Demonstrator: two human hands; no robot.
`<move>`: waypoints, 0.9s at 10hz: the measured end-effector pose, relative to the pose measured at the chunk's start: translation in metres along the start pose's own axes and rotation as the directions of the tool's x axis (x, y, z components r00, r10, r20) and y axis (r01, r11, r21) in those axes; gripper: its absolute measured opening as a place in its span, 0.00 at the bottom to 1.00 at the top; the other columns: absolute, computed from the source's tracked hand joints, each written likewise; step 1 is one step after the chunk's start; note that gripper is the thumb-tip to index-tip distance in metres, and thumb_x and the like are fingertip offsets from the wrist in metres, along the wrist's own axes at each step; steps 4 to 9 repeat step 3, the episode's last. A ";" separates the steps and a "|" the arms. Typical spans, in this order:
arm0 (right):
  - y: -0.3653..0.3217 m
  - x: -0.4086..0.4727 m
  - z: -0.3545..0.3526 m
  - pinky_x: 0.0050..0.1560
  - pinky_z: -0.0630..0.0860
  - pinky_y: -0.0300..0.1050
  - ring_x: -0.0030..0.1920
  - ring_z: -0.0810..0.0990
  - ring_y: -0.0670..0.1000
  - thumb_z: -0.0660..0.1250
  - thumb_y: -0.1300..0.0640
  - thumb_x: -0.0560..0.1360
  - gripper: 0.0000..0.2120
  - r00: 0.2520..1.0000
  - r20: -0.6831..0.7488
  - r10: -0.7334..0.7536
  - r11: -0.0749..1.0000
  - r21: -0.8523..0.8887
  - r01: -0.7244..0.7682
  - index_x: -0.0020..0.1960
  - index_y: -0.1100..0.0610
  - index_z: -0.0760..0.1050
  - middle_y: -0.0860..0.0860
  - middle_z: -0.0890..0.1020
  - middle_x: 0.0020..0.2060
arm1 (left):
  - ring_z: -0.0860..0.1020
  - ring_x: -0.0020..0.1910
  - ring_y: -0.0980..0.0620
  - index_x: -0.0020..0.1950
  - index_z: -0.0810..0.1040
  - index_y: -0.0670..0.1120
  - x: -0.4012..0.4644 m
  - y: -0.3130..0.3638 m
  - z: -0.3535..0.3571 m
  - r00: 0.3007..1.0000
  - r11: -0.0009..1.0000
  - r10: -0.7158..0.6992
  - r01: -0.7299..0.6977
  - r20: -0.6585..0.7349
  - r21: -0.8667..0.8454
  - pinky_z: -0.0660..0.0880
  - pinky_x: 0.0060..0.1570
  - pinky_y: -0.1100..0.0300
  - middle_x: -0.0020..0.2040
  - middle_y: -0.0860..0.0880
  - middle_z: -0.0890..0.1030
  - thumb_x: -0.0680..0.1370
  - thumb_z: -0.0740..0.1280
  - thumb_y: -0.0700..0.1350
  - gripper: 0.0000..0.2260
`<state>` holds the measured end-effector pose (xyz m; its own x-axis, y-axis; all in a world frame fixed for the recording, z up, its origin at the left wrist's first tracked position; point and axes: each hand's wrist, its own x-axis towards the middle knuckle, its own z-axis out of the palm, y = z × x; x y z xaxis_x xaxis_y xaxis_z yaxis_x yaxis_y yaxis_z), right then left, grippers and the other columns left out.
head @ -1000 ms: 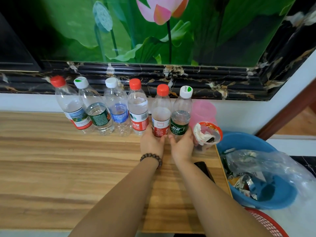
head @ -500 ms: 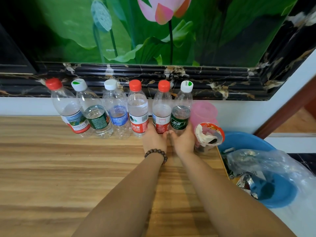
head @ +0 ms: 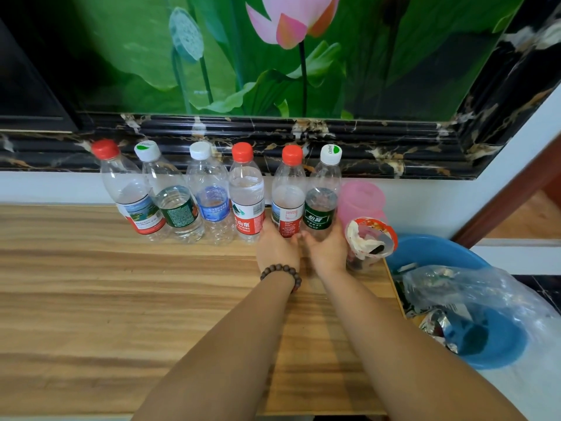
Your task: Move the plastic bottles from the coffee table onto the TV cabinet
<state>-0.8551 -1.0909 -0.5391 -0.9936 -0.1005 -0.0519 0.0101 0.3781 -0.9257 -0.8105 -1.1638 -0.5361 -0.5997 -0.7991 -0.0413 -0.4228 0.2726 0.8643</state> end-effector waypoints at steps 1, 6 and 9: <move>0.001 -0.005 -0.001 0.69 0.67 0.54 0.68 0.70 0.57 0.72 0.55 0.71 0.32 1.000 0.004 -0.010 1.000 -0.020 0.010 0.70 0.57 0.63 0.55 0.74 0.67 | 0.78 0.57 0.46 0.63 0.69 0.44 -0.007 0.001 -0.002 1.000 1.000 0.007 -0.007 0.005 -0.011 0.75 0.52 0.54 0.57 0.46 0.80 0.72 0.72 0.46 0.22; 0.002 -0.031 -0.008 0.61 0.72 0.49 0.62 0.76 0.59 0.65 0.52 0.75 0.28 0.999 0.005 -0.035 0.991 -0.128 0.036 0.71 0.59 0.62 0.59 0.78 0.61 | 0.71 0.66 0.45 0.71 0.65 0.44 -0.028 -0.002 -0.021 0.991 0.983 0.135 -0.135 0.015 0.123 0.70 0.61 0.53 0.67 0.44 0.73 0.75 0.67 0.47 0.26; 0.002 -0.031 -0.008 0.61 0.72 0.49 0.62 0.76 0.59 0.65 0.52 0.75 0.28 0.999 0.005 -0.035 0.991 -0.128 0.036 0.71 0.59 0.62 0.59 0.78 0.61 | 0.71 0.66 0.45 0.71 0.65 0.44 -0.028 -0.002 -0.021 0.991 0.983 0.135 -0.135 0.015 0.123 0.70 0.61 0.53 0.67 0.44 0.73 0.75 0.67 0.47 0.26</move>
